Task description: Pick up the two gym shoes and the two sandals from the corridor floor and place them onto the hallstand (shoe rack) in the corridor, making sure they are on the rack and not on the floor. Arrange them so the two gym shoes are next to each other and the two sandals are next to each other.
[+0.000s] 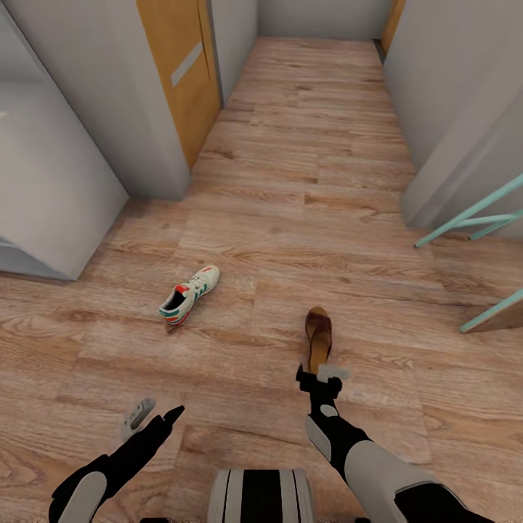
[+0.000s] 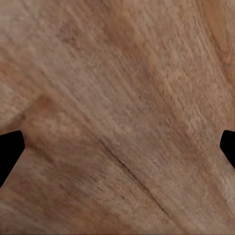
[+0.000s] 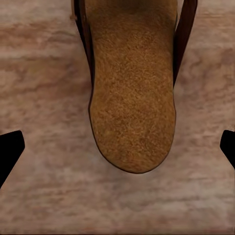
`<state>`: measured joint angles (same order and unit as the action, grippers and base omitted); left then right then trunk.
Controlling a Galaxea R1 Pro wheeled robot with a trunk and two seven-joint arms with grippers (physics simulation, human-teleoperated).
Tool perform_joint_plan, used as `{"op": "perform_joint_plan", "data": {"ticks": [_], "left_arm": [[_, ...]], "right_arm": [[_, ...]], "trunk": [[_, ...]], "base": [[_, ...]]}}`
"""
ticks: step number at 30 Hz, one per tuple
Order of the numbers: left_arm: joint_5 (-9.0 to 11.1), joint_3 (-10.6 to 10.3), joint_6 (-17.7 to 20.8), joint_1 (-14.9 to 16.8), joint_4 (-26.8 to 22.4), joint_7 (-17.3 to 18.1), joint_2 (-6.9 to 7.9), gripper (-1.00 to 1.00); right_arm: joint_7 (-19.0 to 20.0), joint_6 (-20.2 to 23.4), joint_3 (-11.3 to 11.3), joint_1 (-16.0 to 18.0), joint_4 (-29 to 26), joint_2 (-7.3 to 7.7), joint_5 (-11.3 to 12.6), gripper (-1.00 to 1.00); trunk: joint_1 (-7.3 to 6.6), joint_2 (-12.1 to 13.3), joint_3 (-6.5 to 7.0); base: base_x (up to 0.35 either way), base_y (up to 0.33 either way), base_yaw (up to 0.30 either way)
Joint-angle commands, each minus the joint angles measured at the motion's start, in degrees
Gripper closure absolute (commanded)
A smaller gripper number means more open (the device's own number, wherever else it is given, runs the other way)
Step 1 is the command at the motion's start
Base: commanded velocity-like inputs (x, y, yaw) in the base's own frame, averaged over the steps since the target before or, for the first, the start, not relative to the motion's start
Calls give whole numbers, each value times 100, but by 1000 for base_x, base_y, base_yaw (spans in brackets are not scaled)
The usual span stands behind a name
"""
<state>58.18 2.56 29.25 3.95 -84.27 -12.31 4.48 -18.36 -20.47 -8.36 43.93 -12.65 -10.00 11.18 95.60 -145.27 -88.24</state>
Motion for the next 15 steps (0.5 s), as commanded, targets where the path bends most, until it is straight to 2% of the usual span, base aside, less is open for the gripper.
{"op": "perform_joint_plan", "data": {"ticks": [1, 6, 9, 15], "left_arm": [[-1, 0, 0, 0, 0, 0, 0, -100], [-8, -4, 3, 0, -37, 6, 0, -100], [4, -27, 37, -7, -415, 28, 30, -100], [22, -12, 545, 298, -713, 89, 50, -100]], "right_arm": [[13, 2, 0, 1, 0, 0, -1, -100], [48, 8, 1, 1, -5, 0, -2, -100], [56, 10, 1, 2, -12, 0, -4, -100], [60, 9, 6, 2, -24, 0, 8, -100]], "trunk": [[2, -2, -23], [15, -8, -134], [15, -8, -134], [15, -8, -134]], "base": [[0, 0, 0], [0, 0, 0], [0, 0, 0], [0, 0, 0]]}}
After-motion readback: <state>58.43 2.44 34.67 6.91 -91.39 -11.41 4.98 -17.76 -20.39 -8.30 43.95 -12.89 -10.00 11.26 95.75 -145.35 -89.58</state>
